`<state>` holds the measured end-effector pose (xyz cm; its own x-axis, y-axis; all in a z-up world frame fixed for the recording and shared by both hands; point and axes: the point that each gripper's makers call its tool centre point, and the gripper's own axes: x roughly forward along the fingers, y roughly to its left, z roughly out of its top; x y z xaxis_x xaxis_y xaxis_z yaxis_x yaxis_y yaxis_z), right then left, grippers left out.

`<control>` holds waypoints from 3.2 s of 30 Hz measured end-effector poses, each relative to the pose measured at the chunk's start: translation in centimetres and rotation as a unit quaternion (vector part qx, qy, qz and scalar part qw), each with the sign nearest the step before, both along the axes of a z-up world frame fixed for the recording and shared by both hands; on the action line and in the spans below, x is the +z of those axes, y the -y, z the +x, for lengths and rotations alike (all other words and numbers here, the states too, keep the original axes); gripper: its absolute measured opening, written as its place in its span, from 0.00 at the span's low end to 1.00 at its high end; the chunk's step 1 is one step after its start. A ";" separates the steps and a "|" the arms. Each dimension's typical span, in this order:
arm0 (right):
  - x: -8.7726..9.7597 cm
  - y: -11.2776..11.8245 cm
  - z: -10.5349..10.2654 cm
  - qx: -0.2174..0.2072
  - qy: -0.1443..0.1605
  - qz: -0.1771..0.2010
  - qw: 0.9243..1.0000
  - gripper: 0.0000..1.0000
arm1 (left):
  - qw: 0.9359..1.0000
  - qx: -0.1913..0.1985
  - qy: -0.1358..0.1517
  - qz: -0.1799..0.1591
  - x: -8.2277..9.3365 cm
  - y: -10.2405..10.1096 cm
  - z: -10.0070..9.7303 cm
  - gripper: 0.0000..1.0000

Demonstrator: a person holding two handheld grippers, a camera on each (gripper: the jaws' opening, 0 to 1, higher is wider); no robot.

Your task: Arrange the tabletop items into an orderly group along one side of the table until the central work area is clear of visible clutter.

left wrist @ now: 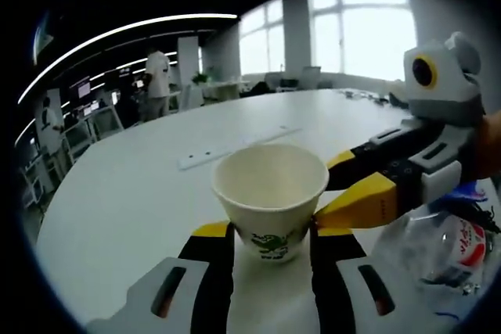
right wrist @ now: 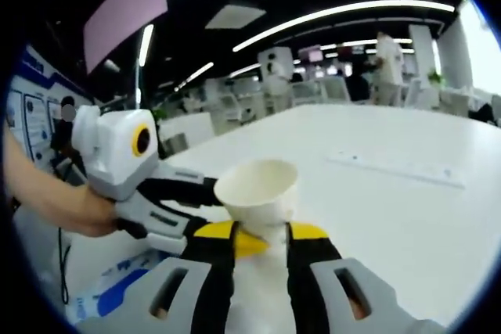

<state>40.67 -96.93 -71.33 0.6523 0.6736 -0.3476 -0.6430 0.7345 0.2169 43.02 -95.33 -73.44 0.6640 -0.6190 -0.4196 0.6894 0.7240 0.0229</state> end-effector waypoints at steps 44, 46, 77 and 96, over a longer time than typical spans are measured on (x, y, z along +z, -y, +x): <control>4.8 1.4 -5.5 0.006 -0.063 0.038 0.997 0.58 | 0.992 0.114 -0.046 -0.031 5.4 -5.5 -3.6 0.93; 5.1 1.4 -5.8 0.007 -0.064 0.040 0.997 0.58 | 0.992 0.116 -0.047 -0.028 5.7 -5.6 -4.2 0.92; 6.5 4.5 -11.3 0.003 -0.113 0.038 0.993 0.58 | 0.986 0.144 -0.079 -0.034 8.8 -5.9 -13.9 0.88; 4.3 6.9 -10.1 -0.033 -0.163 0.046 0.985 0.57 | 0.982 0.133 -0.133 -0.027 6.7 -3.0 -17.4 0.81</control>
<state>30.56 -103.86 -67.05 0.5591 0.6716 -0.4861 -0.4793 0.7403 0.4714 25.65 -92.37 -66.73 0.6768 -0.4643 -0.5714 0.4515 0.8747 -0.1760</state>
